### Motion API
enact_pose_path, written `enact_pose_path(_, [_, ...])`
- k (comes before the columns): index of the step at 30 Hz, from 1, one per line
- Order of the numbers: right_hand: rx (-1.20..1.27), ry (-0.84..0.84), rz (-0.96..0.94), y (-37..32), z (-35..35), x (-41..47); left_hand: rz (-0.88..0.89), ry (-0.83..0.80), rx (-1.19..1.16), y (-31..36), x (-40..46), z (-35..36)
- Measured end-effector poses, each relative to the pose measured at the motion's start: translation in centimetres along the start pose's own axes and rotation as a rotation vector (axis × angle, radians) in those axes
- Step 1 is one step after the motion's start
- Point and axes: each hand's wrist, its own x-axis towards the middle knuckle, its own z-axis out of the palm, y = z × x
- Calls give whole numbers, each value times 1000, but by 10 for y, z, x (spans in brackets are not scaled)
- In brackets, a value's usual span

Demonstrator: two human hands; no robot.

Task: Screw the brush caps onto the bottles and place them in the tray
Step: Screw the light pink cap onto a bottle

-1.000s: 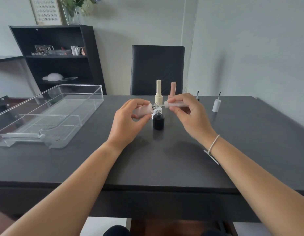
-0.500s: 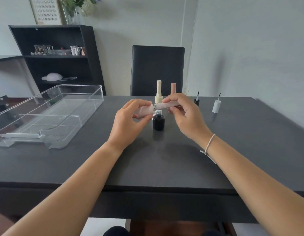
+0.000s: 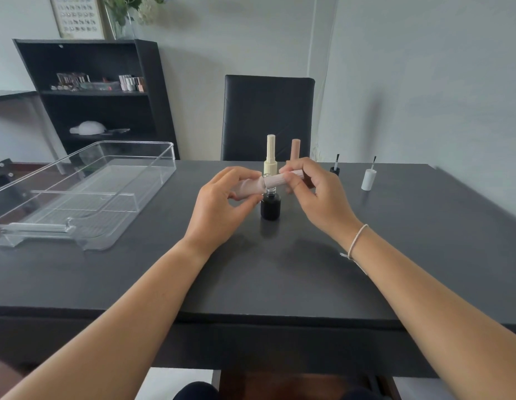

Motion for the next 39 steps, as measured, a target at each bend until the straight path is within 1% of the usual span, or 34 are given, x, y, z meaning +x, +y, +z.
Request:
enact_pose_path(5, [-27,-37,48,0,0,0,15,-22,21,1,0,-1])
enact_pose_path(10, [73,-90,43,-3,-2,-1,17,-24,29,1,0,-1])
enact_pose_path(14, [35,-40,-4,-4,-2,1,23,-23,23,2,1,-1])
enact_pose_path(18, [19,-1,-4,-1,-3,2,23,-18,13,1,1,-1])
enact_pose_path(22, [-9,1,4,1,-2,2,24,-19,18,1,1,0])
enact_pose_path(27, [63,-22,-8,0,-3,-1,13,-12,18,1,1,-1])
enact_pose_path(31, [39,-23,-29,0,-6,-2,10,-4,19,0,1,0])
enact_pose_path(36, [-19,22,-14,6,-5,-2,9,0,29,-1,0,0])
enact_pose_path(39, [-33,30,36,10,-4,-2,15,-4,30,0,0,1])
